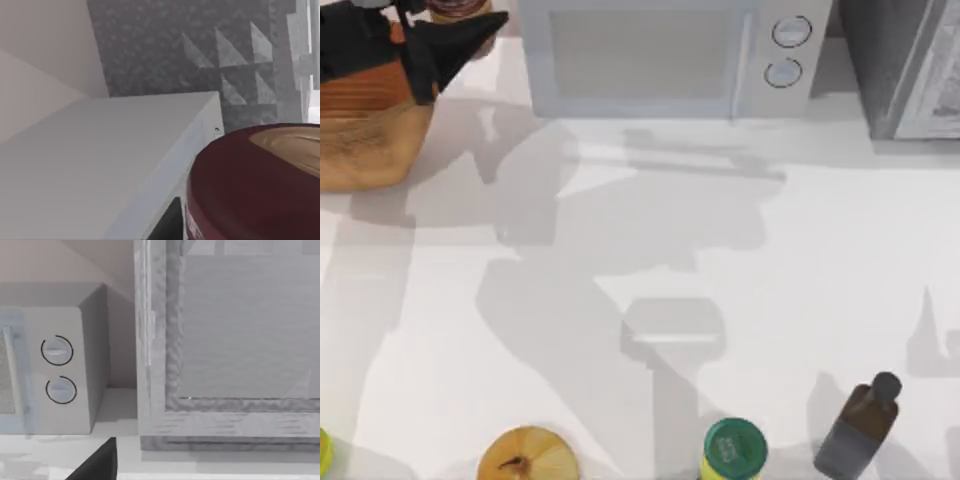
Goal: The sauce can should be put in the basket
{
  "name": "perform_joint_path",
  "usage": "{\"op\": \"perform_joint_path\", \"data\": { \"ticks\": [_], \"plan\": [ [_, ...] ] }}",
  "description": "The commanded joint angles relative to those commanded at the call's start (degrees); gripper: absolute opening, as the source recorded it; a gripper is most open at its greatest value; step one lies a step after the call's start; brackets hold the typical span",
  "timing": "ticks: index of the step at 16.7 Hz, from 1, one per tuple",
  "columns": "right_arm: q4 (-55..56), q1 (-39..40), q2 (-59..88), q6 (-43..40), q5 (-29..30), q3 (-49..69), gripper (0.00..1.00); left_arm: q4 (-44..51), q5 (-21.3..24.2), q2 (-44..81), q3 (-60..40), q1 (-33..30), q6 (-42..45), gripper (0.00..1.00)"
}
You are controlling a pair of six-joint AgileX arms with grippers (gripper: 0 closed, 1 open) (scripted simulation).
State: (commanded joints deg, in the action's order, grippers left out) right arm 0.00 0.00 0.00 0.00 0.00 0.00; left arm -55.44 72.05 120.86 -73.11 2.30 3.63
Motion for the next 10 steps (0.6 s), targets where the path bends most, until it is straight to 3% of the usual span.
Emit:
{"op": "perform_joint_path", "data": {
  "ticks": [6,10],
  "plan": [
    [0.0,0.0,0.0,0.0,0.0,0.0,1.0,15.61,2.46,-5.81,-2.55,19.88,-0.74,0.0],
    [0.0,0.0,0.0,0.0,0.0,0.0,1.0,19.98,3.56,-6.58,-3.18,25.65,-0.97,0.0]
  ]
}}
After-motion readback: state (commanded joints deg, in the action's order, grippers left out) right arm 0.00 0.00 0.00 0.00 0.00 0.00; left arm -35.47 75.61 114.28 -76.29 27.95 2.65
